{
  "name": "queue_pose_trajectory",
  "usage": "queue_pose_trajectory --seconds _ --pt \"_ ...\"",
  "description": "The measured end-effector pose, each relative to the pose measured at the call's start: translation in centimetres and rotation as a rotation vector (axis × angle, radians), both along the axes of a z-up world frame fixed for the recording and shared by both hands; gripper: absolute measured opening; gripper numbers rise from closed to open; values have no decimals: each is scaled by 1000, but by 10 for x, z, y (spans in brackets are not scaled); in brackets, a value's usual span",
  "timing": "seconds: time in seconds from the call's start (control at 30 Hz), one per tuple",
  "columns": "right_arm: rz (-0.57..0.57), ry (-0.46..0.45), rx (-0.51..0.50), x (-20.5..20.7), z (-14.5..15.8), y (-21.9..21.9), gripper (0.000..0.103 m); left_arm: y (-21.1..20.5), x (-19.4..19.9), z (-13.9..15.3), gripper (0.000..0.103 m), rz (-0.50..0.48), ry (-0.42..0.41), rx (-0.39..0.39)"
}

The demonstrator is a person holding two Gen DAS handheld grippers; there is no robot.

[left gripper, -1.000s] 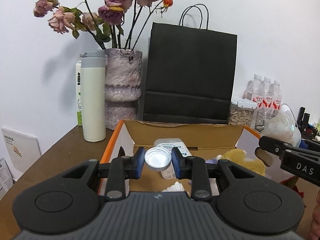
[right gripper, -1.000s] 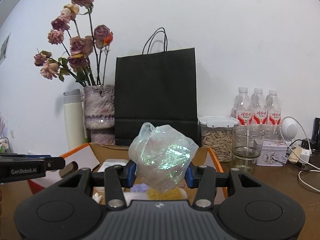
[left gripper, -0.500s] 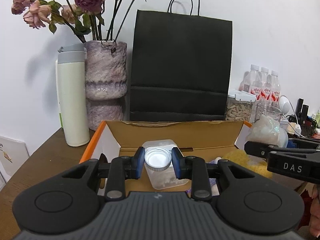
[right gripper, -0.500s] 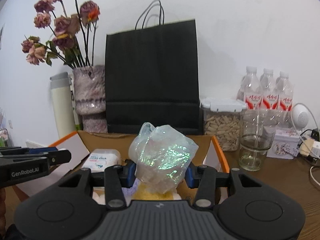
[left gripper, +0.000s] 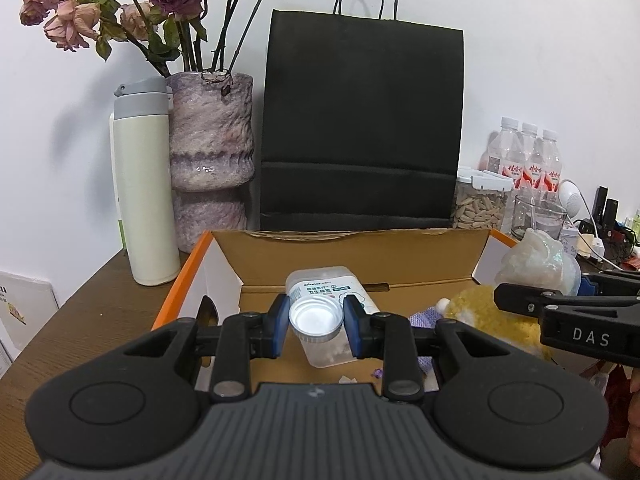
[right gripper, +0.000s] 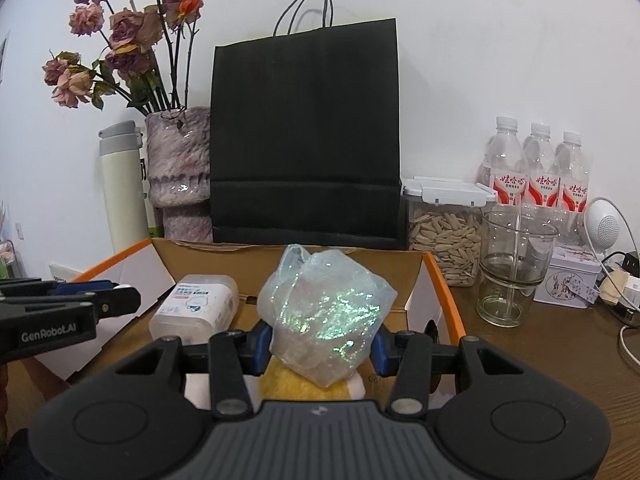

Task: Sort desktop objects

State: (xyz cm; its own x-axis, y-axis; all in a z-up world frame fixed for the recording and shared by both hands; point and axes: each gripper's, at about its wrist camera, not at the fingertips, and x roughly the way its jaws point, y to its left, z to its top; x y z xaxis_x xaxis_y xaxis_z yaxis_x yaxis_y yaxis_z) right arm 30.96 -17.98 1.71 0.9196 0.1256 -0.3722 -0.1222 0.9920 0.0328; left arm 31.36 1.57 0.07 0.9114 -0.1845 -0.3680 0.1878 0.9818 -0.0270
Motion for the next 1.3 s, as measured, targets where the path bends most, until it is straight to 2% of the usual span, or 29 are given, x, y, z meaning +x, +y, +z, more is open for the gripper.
queue_pose_trajectory --seconds 0.2,0.27,0.33,0.43,0.5,0.57,0.67,1.3 --pt "0 -6 7 -1 0 -1 49 0 0 0 33 6 4 2" --pt "0 -8 13 -2 0 -2 54 0 0 0 47 7 0 3" --pt "2 -12 23 -2 0 -4 59 1 -2 0 56 13 -8 4" --pt "-1 -26 32 -4 1 -5 73 1 -3 1 77 21 -19 6" --pt "-3 -36 37 -6 2 -6 84 1 -5 1 86 25 -30 5" --pt "-3 -47 41 -7 2 -7 91 1 -7 2 103 27 -43 -1" --pt "-2 -58 40 -8 1 -7 101 1 -11 3 103 25 -66 -8" --pt "-6 -77 25 -12 0 -5 103 1 -15 1 103 43 -66 -14"
